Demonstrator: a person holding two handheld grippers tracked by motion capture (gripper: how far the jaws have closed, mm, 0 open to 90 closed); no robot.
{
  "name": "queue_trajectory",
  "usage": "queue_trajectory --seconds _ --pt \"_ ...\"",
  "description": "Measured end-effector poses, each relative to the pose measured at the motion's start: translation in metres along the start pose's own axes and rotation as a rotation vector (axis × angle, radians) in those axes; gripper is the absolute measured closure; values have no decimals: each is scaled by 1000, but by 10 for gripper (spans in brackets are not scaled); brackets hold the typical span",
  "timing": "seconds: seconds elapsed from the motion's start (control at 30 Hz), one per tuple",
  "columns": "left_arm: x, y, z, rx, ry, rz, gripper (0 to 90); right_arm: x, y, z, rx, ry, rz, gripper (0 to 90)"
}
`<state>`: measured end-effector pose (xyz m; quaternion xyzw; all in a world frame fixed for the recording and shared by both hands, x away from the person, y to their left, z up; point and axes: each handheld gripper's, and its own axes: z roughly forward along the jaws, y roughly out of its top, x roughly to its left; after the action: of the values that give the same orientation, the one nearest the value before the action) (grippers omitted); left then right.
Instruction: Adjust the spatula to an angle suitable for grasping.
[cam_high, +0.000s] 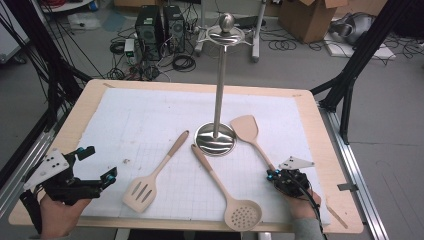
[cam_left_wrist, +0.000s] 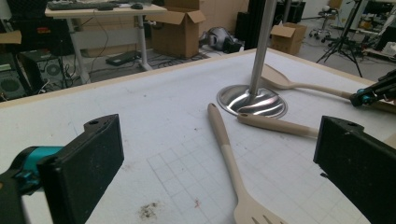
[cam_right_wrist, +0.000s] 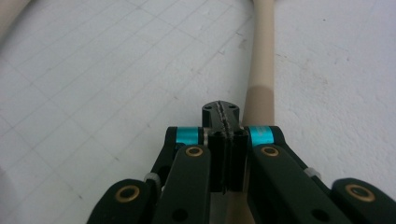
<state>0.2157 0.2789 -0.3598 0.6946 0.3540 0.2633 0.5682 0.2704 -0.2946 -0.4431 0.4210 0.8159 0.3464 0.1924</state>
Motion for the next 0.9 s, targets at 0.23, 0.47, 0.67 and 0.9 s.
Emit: queue_trajectory --seconds 0.23,0.47,0.67,0.9 --pt "-2 0 4 4 -8 4 20 -8 -9 -9 -7 1 16 900" --pt "-2 1 8 4 -17 1 20 -15 -19 -19 -12 8 28 900" --pt "-3 1 10 6 -23 -1 21 -20 -27 -25 -25 10 35 900" --pt "-3 2 12 5 -30 2 20 -23 -34 -32 -29 20 45 900"
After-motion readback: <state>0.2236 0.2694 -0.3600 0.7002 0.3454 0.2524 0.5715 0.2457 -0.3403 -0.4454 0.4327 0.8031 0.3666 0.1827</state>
